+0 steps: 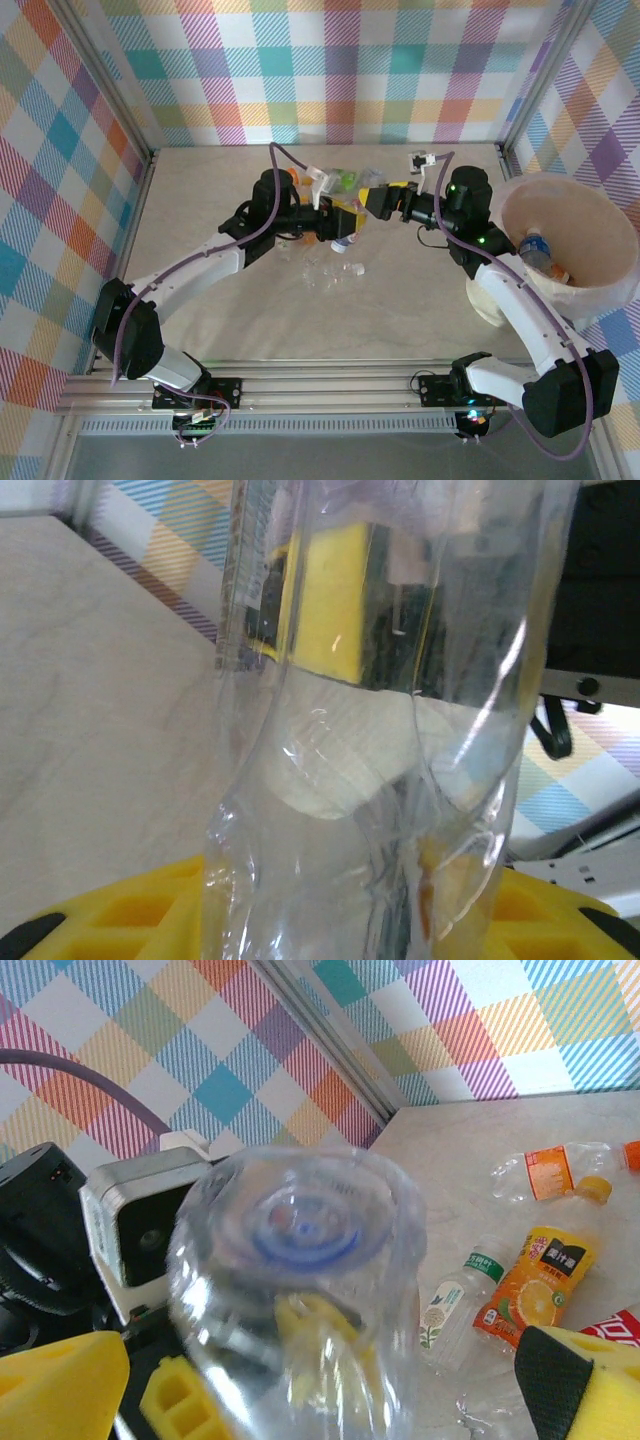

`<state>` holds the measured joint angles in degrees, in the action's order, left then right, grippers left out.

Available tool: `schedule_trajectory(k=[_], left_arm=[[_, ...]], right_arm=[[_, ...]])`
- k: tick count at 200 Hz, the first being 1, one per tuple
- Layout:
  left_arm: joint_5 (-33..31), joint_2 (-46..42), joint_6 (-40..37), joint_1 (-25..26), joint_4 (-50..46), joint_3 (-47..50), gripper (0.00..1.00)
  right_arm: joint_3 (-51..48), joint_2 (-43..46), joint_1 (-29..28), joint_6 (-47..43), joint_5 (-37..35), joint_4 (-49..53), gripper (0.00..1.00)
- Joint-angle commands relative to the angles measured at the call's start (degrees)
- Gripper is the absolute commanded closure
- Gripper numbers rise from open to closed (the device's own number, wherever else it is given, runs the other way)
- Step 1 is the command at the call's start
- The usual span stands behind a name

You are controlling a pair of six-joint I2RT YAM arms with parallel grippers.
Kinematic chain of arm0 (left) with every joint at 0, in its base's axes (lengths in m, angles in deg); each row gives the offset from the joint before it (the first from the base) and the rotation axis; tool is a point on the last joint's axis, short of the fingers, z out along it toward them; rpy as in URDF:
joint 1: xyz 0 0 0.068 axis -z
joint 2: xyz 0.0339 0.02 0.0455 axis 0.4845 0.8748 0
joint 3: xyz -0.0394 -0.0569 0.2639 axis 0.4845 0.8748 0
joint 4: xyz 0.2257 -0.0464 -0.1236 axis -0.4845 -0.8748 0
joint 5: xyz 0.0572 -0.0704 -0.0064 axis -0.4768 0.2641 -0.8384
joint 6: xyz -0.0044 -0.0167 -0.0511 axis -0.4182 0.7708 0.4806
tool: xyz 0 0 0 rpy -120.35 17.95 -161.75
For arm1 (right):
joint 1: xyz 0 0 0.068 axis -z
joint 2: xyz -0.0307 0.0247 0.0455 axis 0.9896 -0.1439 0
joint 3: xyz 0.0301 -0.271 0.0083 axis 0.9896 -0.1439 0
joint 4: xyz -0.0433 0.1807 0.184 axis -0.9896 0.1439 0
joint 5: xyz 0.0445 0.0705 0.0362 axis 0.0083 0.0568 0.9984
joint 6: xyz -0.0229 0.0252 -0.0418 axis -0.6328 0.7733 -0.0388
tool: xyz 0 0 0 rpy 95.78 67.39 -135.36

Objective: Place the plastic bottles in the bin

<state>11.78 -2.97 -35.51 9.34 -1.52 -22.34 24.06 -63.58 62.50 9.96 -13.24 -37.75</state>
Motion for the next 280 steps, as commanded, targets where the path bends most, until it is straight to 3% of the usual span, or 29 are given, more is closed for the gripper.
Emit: schedule_trajectory(k=[1, 21, 75, 111, 129, 139, 147, 166, 225, 280], left_arm=[[1.37, 0.19, -1.82, 2.17, 0.97, -2.58, 0.54], [0.84, 1.02, -2.11, 3.1, 0.76, -3.57, 0.54], [-4.0, 1.64, -3.84, 4.56, -1.54, -4.76, 0.54], [-6.51, 1.86, -3.42, 4.59, -2.07, -4.75, 0.53], [-7.22, 2.33, -2.96, 4.64, -2.78, -5.09, 0.42], [-6.94, 2.58, -2.56, 4.62, -3.08, -5.21, 0.26], [-6.54, 2.91, -2.47, 4.62, -3.63, -5.54, 0.15], [-7.25, 3.28, -2.78, 4.63, -4.95, -5.78, 0.0], [-6.26, 1.79, -2.99, 4.66, -3.03, -4.66, 0.0], [-9.4, 0.48, -0.59, 4.7, -1.0, -3.87, 0.0]], right_arm=[[1.09, -1.29, -0.51, 1.25, 2.88, -2.46, 0.0], [0.75, -1.32, -0.56, 2.67, 3.44, -4.65, 0.03], [-1.02, 0.34, -0.9, 2.35, 0.58, -4.81, 0.32], [-0.92, 0.97, -0.9, 1.17, -0.43, -2.93, 0.44], [-1.11, 1.14, -0.9, 0.9, -1.2, -2.9, 0.5], [-1.19, 1.14, -0.97, 0.83, -1.66, -2.83, 0.53], [-1.11, 1.14, -0.91, 0.81, -2.24, -2.73, 0.54], [-1.02, 1.3, -0.9, 0.63, -3.86, -2.21, 0.55], [-0.24, 2.47, -0.89, -1.6, -9.32, 1.9, 0.56], [4.48, 3.15, -0.9, -8.51, -20.49, 11.85, 0.57]])
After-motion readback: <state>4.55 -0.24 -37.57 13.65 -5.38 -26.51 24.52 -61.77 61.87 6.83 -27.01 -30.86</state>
